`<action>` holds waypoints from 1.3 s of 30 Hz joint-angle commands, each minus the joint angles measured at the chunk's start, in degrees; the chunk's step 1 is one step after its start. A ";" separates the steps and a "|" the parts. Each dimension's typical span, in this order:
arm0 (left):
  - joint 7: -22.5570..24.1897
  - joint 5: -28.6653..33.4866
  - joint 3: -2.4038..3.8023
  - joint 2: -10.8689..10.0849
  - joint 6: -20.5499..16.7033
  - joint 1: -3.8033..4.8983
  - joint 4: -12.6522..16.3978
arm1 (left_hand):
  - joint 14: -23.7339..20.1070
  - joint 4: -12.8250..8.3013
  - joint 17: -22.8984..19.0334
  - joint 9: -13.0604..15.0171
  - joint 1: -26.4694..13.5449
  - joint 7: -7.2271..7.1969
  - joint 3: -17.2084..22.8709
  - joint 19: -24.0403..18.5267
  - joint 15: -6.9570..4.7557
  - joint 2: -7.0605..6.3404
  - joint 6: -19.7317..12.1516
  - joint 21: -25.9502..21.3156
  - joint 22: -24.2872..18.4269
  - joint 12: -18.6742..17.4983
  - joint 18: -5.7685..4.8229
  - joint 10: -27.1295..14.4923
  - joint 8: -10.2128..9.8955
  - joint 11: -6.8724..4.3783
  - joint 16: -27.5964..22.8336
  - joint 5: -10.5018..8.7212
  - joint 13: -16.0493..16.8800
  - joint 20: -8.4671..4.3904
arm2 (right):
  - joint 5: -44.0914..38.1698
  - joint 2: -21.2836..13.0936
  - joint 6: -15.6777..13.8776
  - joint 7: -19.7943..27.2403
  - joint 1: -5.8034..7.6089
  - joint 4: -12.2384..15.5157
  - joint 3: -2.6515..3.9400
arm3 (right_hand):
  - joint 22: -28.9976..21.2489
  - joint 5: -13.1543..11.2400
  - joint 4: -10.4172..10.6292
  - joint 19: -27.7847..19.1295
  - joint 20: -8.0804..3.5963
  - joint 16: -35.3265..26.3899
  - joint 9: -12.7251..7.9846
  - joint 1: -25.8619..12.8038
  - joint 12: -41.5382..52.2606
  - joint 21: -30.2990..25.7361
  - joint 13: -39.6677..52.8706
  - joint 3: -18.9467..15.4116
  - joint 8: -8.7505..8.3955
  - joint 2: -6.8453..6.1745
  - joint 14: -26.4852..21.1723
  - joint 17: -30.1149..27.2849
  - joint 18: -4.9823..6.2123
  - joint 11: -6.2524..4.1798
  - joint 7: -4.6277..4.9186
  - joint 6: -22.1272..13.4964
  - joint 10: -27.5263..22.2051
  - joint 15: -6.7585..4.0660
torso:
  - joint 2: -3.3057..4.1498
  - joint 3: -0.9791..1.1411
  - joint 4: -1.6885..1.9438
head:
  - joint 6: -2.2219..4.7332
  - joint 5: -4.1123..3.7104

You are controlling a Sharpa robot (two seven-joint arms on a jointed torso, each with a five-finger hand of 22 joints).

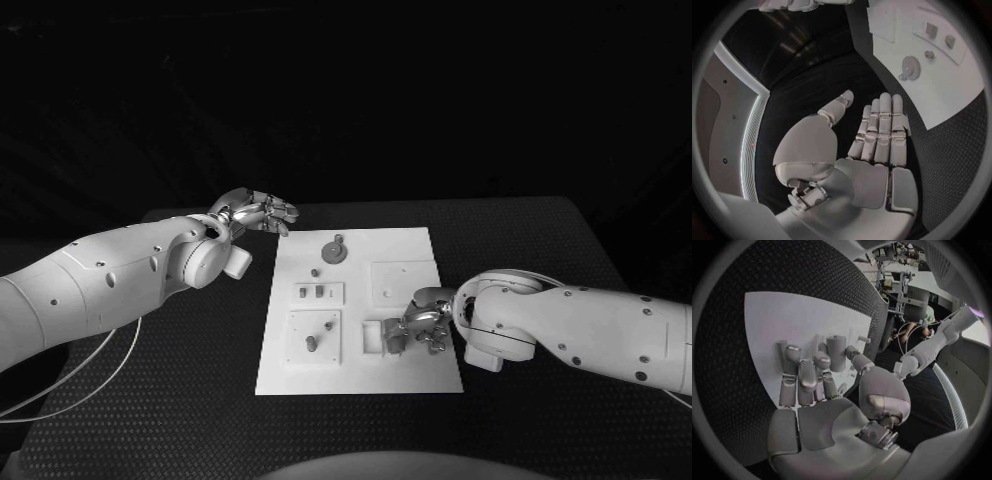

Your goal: Assemble the parts on the task board

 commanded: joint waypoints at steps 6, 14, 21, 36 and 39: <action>0.18 0.34 0.04 0.05 0.80 0.05 0.26 | 0.15 0.34 0.08 -0.09 -0.49 -0.05 -0.05 -0.15 0.23 0.10 -0.52 -0.27 -0.07 0.16 -0.03 -0.17 0.33 -0.09 -0.20 -0.05 -0.09 0.17 | 1.16 1.88 0.09 0.75 0.02 -0.60 0.00 | 0.99 0.09 1.32 0.48 -0.09 0.31 -0.17 -1.27 0.35 -0.12 -0.15 0.08 -0.40 -1.34 0.04 0.06 0.51 -0.14 1.98 2.28 -0.03 -0.09 | 0.01 0.00 -0.07 | -0.18 0.23; 0.18 0.34 0.04 0.21 0.98 0.05 0.21 | 0.16 0.38 0.12 -0.10 -0.54 -0.05 -0.07 -0.15 0.24 0.07 -0.52 -0.27 -0.07 0.16 -0.03 -0.17 0.35 -0.09 -0.23 -0.05 -0.09 0.18 | 0.81 4.03 0.67 0.32 0.06 -2.89 -0.02 | 1.03 0.06 2.60 0.44 -0.14 0.38 -0.17 -2.33 0.52 -0.15 -0.25 0.34 -0.58 -2.06 -0.06 0.01 0.51 -0.16 1.95 2.40 -0.17 -0.12 | -0.01 0.04 0.07 | -0.30 0.34; 0.17 0.34 0.04 0.23 1.02 0.05 0.15 | 0.15 0.42 0.14 -0.11 -0.58 -0.04 -0.07 -0.16 0.24 0.08 -0.52 -0.27 -0.07 0.16 -0.03 -0.18 0.36 -0.08 -0.25 -0.04 -0.09 0.18 | 0.63 4.84 0.64 0.50 0.06 -3.86 -0.02 | 1.05 0.06 3.27 0.32 -0.17 0.38 -0.13 -3.12 0.60 -0.19 -0.31 0.38 -0.66 -3.09 -0.39 -0.31 0.51 -0.18 1.93 2.52 -0.39 -0.14 | 0.00 0.05 -0.01 | -0.46 0.64; 0.13 0.34 0.04 0.32 1.08 0.05 0.09 | 0.15 0.52 0.22 -0.14 -0.67 -0.04 -0.07 -0.17 0.25 0.10 -0.55 -0.26 -0.07 0.15 -0.03 -0.19 0.38 -0.08 -0.31 -0.03 -0.10 0.19 | -0.03 6.57 1.76 0.39 -0.11 -5.89 -0.22 | 1.06 0.06 3.48 0.21 -0.20 0.36 -0.07 -3.31 0.62 -0.22 -0.36 0.55 -0.65 -3.58 -0.76 -0.71 0.51 -0.21 1.89 2.67 -0.58 -0.17 | 0.01 0.04 0.03 | -0.91 1.07; 0.13 0.34 0.04 0.33 1.08 0.05 0.07 | 0.15 0.54 0.23 -0.14 -0.68 -0.04 -0.06 -0.18 0.25 0.11 -0.55 -0.26 -0.07 0.15 -0.03 -0.20 0.38 -0.08 -0.32 -0.02 -0.10 0.19 | -0.03 6.70 2.20 0.39 -0.16 -5.95 -0.27 | 1.06 0.06 3.48 0.19 -0.20 0.34 -0.07 -3.32 0.61 -0.23 -0.37 0.57 -0.67 -3.61 -0.84 -0.81 0.51 -0.21 1.89 2.65 -0.61 -0.18 | -0.02 0.05 -0.02 | -0.96 1.15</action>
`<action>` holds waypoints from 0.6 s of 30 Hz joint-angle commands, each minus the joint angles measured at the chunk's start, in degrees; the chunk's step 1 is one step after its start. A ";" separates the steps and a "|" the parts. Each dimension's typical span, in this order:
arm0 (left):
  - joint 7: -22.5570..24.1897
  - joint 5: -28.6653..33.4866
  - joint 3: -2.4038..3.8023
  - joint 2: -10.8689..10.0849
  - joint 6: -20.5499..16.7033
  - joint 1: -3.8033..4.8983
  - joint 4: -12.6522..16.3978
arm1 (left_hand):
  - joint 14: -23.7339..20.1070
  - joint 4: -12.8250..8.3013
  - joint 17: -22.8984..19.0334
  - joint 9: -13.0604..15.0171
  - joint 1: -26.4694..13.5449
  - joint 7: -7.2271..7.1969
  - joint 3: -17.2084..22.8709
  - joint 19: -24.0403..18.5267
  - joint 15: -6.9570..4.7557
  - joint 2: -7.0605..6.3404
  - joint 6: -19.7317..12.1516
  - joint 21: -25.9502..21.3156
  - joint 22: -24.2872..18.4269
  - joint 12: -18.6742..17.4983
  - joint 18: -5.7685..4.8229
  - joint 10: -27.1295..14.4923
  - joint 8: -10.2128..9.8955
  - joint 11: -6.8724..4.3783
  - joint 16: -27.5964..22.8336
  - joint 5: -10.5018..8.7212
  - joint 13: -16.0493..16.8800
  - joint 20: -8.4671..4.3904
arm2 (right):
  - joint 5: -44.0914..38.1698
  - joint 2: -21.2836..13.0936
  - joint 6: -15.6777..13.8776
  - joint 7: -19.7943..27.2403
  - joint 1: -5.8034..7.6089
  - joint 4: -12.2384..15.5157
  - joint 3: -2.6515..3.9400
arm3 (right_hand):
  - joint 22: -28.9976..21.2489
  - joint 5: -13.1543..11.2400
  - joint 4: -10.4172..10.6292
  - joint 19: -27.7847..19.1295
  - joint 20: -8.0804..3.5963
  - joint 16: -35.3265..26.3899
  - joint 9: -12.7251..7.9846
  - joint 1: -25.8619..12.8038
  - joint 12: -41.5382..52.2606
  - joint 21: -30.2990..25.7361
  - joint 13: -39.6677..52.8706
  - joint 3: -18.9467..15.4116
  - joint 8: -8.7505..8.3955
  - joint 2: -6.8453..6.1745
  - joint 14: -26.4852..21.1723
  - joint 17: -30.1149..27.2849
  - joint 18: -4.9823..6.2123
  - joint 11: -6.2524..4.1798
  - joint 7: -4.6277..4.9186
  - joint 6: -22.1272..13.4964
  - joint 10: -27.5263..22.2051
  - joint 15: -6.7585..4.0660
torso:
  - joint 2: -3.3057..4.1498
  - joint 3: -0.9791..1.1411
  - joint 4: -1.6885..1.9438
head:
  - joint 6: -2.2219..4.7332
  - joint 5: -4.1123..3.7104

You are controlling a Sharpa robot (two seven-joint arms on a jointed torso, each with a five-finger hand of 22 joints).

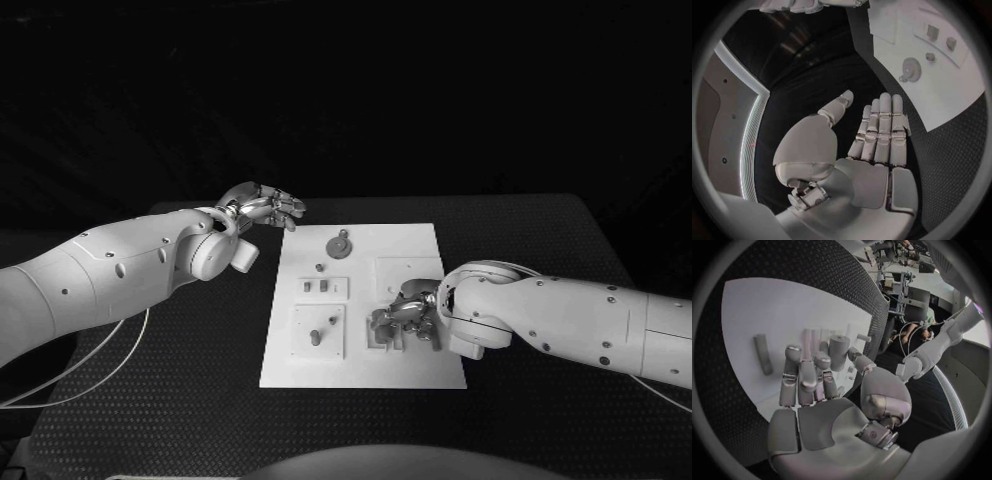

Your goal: Assemble the parts on the task board

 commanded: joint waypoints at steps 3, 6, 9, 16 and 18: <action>0.28 0.33 0.04 0.12 0.84 0.04 0.09 | 0.15 0.43 0.10 -0.10 -0.70 -0.04 0.07 -0.18 0.25 0.12 -0.55 -0.26 -0.08 0.15 -0.03 -0.20 0.39 -0.07 -0.34 -0.02 -0.05 0.19 | -0.63 0.21 2.14 0.34 -0.15 0.10 -0.08 | 1.06 -0.38 0.35 0.18 -0.20 0.13 0.01 -0.02 0.21 -0.23 -0.07 -0.04 -0.29 -0.41 -0.48 -0.08 0.39 0.01 0.97 0.90 -0.60 -0.12 | 0.01 -0.01 -0.03 | -0.14 0.11; 0.29 0.33 0.04 0.15 0.85 0.04 0.04 | 0.15 0.46 0.12 -0.11 -0.73 -0.04 0.07 -0.18 0.25 0.12 -0.56 -0.26 -0.08 0.15 -0.03 -0.20 0.39 -0.07 -0.35 -0.02 -0.05 0.20 | -0.63 0.18 2.49 0.25 -0.20 0.20 -0.10 | 1.06 -0.38 0.38 0.16 -0.20 0.12 0.01 -0.05 0.20 -0.24 -0.08 -0.02 -0.30 -0.39 -0.56 -0.18 0.39 0.01 0.97 0.90 -0.63 -0.12 | 0.01 -0.01 -0.04 | -0.21 0.12; 0.30 0.33 0.04 0.10 0.84 0.04 0.04 | 0.15 0.48 0.13 -0.11 -0.75 -0.03 0.06 -0.19 0.25 0.12 -0.56 -0.26 -0.08 0.15 -0.03 -0.20 0.39 -0.07 -0.36 -0.02 -0.05 0.20 | -0.72 0.16 2.83 0.06 -0.28 0.27 -0.14 | 1.05 -0.38 0.41 0.15 -0.20 0.12 0.02 -0.08 0.20 -0.24 -0.09 0.00 -0.30 -0.38 -0.52 -0.10 0.39 0.02 0.97 0.90 -0.65 -0.12 | 0.00 0.00 -0.04 | -0.28 0.13; 0.48 0.33 0.04 0.18 0.50 0.04 -0.01 | 0.16 0.49 0.16 -0.12 -0.73 -0.04 0.08 -0.19 0.25 0.12 -0.56 -0.26 -0.08 0.15 -0.02 -0.20 0.41 -0.08 -0.38 0.00 -0.05 0.19 | -1.27 0.33 2.70 0.17 -0.51 0.22 -0.15 | 1.05 -0.40 0.53 0.08 -0.18 0.10 0.02 -0.26 0.19 -0.28 -0.11 0.00 -0.36 -0.56 -0.72 -0.29 0.39 0.03 0.99 0.85 -0.76 -0.12 | 0.01 -0.01 -0.04 | -0.31 0.36; 0.49 0.33 0.04 0.18 0.52 0.04 -0.01 | 0.16 0.49 0.17 -0.12 -0.73 -0.04 0.09 -0.19 0.25 0.12 -0.57 -0.25 -0.08 0.15 -0.01 -0.20 0.41 -0.08 -0.38 0.01 -0.05 0.19 | -1.27 0.36 2.49 0.20 -0.52 0.18 -0.15 | 1.05 -0.40 0.55 0.07 -0.18 0.09 0.03 -0.28 0.19 -0.28 -0.12 0.00 -0.36 -0.57 -0.75 -0.32 0.39 0.03 0.99 0.85 -0.77 -0.12 | 0.01 -0.01 -0.04 | -0.31 0.36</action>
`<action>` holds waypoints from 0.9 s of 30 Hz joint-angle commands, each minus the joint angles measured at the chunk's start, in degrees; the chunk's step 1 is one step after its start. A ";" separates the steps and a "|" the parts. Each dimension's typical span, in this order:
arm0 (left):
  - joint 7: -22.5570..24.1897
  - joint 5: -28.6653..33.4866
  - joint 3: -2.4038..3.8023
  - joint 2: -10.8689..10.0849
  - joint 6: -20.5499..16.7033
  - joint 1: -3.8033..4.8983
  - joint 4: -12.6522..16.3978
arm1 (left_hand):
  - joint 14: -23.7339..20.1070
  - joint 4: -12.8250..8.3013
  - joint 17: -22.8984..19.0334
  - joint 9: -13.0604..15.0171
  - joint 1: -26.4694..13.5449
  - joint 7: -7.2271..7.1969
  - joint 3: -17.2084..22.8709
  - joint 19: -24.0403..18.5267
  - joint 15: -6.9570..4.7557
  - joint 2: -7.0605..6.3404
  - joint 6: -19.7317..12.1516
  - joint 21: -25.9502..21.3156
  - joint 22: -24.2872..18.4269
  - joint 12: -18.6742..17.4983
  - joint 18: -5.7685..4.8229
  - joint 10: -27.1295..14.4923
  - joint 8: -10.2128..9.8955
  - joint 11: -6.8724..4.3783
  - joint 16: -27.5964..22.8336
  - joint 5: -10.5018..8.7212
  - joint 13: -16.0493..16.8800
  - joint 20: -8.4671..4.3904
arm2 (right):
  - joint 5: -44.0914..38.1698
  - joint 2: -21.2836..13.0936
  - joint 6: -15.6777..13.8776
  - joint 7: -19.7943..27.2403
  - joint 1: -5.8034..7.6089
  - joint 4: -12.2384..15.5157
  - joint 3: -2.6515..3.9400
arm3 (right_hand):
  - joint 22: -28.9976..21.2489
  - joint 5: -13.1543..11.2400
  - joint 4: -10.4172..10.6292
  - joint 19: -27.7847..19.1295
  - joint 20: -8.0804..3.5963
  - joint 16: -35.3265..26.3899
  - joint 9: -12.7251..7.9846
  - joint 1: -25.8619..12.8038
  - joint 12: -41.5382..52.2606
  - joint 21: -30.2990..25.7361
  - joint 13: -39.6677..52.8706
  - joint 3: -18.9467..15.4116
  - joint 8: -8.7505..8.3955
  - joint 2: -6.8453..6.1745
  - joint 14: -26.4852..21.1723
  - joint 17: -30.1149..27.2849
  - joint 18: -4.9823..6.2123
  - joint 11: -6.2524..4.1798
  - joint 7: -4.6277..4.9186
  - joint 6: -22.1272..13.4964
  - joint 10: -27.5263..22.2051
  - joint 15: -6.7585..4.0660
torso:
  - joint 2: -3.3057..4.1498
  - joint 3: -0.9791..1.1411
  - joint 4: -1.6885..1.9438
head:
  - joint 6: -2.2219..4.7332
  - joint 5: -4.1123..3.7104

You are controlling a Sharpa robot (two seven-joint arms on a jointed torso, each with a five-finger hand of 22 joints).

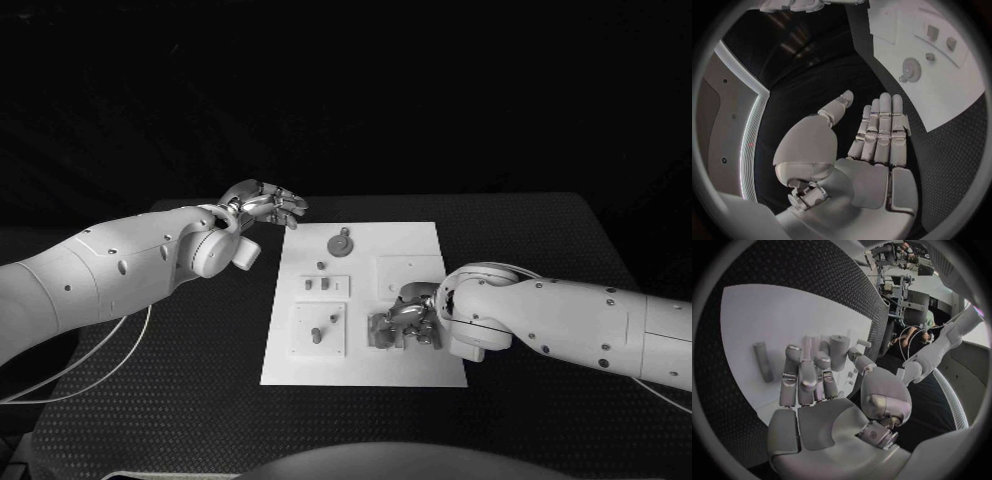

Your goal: Assemble the parts on the task board

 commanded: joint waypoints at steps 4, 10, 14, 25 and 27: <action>0.52 0.33 0.04 0.09 0.45 0.04 0.10 | 0.16 0.33 0.09 -0.07 -0.50 0.11 -0.06 -0.20 0.25 -0.12 -0.42 -0.25 -0.08 0.15 -0.01 -0.20 0.20 -0.08 -0.40 0.02 -0.06 0.19 | -0.81 0.15 0.52 0.28 -0.13 -0.17 -0.05 | 1.05 -0.40 0.30 0.03 -0.16 0.07 0.03 -0.16 0.19 -0.30 -0.08 0.01 -0.40 -0.45 -0.46 -0.19 0.41 0.03 0.81 0.59 -0.39 -0.09 | 0.01 -0.02 0.00 | -0.01 0.07; 0.50 0.33 0.04 0.07 0.48 0.04 0.10 | 0.17 0.36 0.12 -0.08 -0.52 0.11 -0.06 -0.20 0.25 -0.12 -0.43 -0.25 -0.08 0.15 -0.01 -0.20 0.21 -0.08 -0.42 0.02 -0.06 0.19 | -0.78 0.30 -0.28 0.41 -0.18 -0.45 -0.05 | 1.03 -0.39 0.68 -0.10 -0.12 -0.01 0.03 -0.56 0.16 -0.39 -0.17 0.10 -0.56 -1.12 -0.90 -0.63 0.41 0.09 0.88 0.40 -0.63 -0.06 | 0.02 -0.01 0.01 | -0.01 0.07; 0.43 0.33 0.04 0.02 0.50 0.04 0.17 | 0.17 0.38 0.14 -0.08 -0.53 0.11 -0.06 -0.20 0.25 -0.11 -0.43 -0.25 -0.08 0.15 -0.01 -0.20 0.22 -0.08 -0.44 0.02 -0.06 0.19 | -0.76 0.39 -0.92 0.46 -0.19 -0.65 -0.05 | 1.01 -0.37 1.05 -0.13 -0.12 -0.05 0.04 -0.72 0.14 -0.43 -0.23 0.31 -0.66 -1.34 -1.09 -0.83 0.41 0.12 0.91 0.30 -0.73 -0.04 | 0.03 -0.01 0.01 | 0.02 0.10; 0.41 0.33 0.04 0.04 0.54 0.05 0.18 | 0.18 0.46 0.19 -0.10 -0.55 0.11 -0.03 -0.19 0.25 -0.04 -0.43 -0.24 -0.07 0.16 0.00 -0.20 0.24 -0.08 -0.47 0.03 -0.06 0.19 | -0.65 1.05 -2.38 0.69 -0.32 -1.07 -0.05 | 1.01 -0.36 1.36 -0.14 -0.13 -0.06 0.08 -0.78 0.16 -0.45 -0.29 0.54 -0.70 -1.36 -1.15 -0.87 0.41 0.13 0.92 0.28 -0.79 -0.03 | 0.02 0.00 -0.01 | 0.04 0.06; 0.41 0.33 0.04 0.04 0.52 0.05 0.18 | 0.18 0.47 0.20 -0.10 -0.56 0.11 -0.03 -0.19 0.25 -0.04 -0.43 -0.24 -0.07 0.16 0.00 -0.20 0.24 -0.08 -0.47 0.03 -0.06 0.20 | -0.65 1.10 -2.98 0.70 -0.35 -1.08 -0.05 | 1.01 -0.37 1.41 -0.14 -0.12 -0.06 0.09 -0.81 0.17 -0.46 -0.30 0.55 -0.70 -1.39 -1.18 -0.91 0.41 0.13 0.93 0.28 -0.79 -0.03 | 0.01 -0.01 -0.01 | 0.04 0.02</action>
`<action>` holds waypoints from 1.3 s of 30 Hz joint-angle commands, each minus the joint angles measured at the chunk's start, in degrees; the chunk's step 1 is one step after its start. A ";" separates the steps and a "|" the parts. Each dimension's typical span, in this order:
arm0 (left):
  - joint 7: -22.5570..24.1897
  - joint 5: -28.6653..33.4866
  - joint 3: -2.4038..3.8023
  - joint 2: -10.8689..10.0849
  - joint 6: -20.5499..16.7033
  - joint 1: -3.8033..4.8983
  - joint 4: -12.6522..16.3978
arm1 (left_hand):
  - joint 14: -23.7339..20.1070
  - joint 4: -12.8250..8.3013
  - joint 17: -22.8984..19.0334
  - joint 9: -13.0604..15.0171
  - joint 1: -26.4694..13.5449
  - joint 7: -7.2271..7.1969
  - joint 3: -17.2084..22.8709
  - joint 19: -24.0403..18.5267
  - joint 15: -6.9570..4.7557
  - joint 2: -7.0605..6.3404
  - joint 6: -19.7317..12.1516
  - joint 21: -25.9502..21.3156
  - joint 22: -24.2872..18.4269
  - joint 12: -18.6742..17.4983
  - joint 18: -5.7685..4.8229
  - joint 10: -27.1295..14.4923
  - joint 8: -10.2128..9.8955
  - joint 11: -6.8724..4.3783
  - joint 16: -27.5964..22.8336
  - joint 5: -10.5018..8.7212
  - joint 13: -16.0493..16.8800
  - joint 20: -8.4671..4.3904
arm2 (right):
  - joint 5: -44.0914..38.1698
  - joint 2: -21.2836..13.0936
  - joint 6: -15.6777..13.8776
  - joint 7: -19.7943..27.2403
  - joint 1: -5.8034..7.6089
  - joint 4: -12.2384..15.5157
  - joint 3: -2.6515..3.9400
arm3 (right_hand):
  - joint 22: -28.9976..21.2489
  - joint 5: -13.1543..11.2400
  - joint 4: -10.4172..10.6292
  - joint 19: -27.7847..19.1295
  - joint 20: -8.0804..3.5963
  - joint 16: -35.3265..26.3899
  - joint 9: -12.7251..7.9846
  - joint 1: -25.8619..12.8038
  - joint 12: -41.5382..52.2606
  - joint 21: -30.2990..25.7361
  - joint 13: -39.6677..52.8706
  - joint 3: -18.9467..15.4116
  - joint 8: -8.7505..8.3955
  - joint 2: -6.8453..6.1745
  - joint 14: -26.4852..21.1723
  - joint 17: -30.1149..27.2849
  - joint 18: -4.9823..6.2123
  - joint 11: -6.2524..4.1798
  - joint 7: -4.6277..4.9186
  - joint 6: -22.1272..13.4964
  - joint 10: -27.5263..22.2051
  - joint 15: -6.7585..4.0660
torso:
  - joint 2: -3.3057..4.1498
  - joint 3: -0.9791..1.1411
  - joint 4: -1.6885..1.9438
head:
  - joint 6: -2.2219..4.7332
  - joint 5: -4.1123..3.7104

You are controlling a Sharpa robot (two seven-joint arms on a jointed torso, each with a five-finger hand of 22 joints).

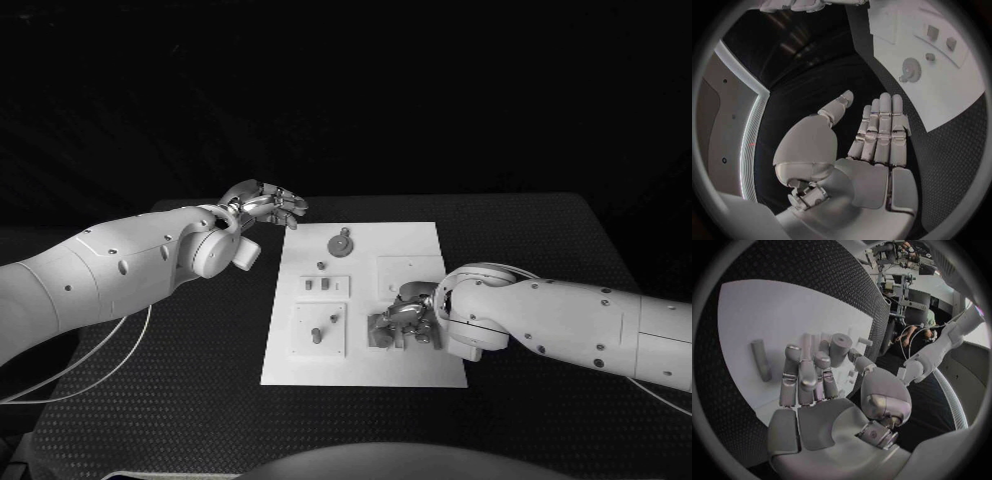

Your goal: Assemble the parts on the task board

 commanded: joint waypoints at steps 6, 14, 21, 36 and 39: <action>0.35 0.33 0.04 0.00 0.55 0.05 0.18 | 0.18 0.49 0.11 -0.06 -0.57 0.11 -0.02 -0.20 0.25 -0.04 -0.44 -0.23 -0.07 0.16 0.00 -0.20 0.25 -0.08 -0.27 0.03 -0.07 0.19 | 0.10 0.27 -1.65 1.26 -0.19 0.09 0.00 | 0.96 -0.11 2.11 -0.17 -0.16 -0.18 -0.05 -0.69 0.18 -0.35 -0.34 0.73 -0.59 -3.56 -1.03 -0.67 0.78 0.25 0.52 -0.37 -0.70 -0.06 | -0.01 0.02 -0.02 | -0.01 -0.16; 0.22 0.33 0.04 -0.09 0.67 0.05 0.29 | 0.18 0.52 0.14 -0.07 -0.60 0.11 -0.03 -0.21 0.25 -0.06 -0.46 -0.24 -0.07 0.15 0.00 -0.21 0.26 -0.07 -0.29 0.02 -0.08 0.20 | 0.29 -0.32 -1.70 2.13 -0.21 0.49 0.00 | 1.06 -0.38 5.39 -0.65 -0.27 -0.25 0.41 -2.05 0.31 -0.48 -0.57 0.18 -0.97 -9.17 -2.38 -1.78 0.78 0.44 0.77 -1.25 -1.51 0.12 | -0.02 0.03 -0.02 | 0.03 -0.17; 0.16 0.33 0.04 -0.26 0.64 0.05 0.29 | 0.18 0.55 0.17 -0.08 -0.62 0.11 -0.03 -0.22 0.26 -0.07 -0.47 -0.24 -0.07 0.15 0.00 -0.22 0.26 -0.07 -0.32 0.02 -0.08 0.20 | -1.20 -2.25 0.13 4.20 -0.21 1.97 0.01 | 1.09 3.29 6.67 -0.67 -0.44 -0.07 1.08 -0.69 0.65 -0.24 -0.72 0.37 -0.90 -10.21 -2.57 -1.82 0.78 0.48 0.78 -1.43 -1.70 0.13 | -0.02 0.05 -0.02 | 0.03 -0.06; 0.09 0.33 0.04 -0.30 0.91 0.05 0.35 | 0.18 0.59 0.24 -0.10 -0.63 0.11 -0.01 -0.23 0.26 -0.07 -0.48 -0.24 -0.07 0.15 0.00 -0.23 0.29 -0.07 -0.37 0.02 -0.08 0.20 | -5.52 -2.88 3.68 5.79 -0.20 3.66 0.01 | 0.95 3.66 -6.59 -0.59 0.08 0.00 1.85 9.92 1.22 0.02 -1.35 -4.03 -0.62 -4.68 -2.03 -1.74 0.78 0.32 0.62 -0.35 -1.43 0.12 | -0.02 0.03 0.01 | 0.08 -0.17; 0.07 0.33 0.04 -0.30 0.96 0.05 0.33 | 0.19 0.62 0.26 -0.11 -0.65 0.11 -0.01 -0.23 0.26 -0.06 -0.48 -0.23 -0.07 0.15 0.00 -0.22 0.30 -0.07 -0.38 0.02 -0.08 0.21 | -6.02 -2.66 3.01 5.36 -0.20 3.35 0.01 | 0.94 3.64 -7.27 -0.43 0.15 0.06 1.92 10.85 1.30 0.04 -1.43 -4.13 -0.53 -3.98 -1.70 -1.44 0.78 0.23 0.58 -0.08 -1.26 0.09 | -0.04 0.01 0.00 | 0.02 -0.21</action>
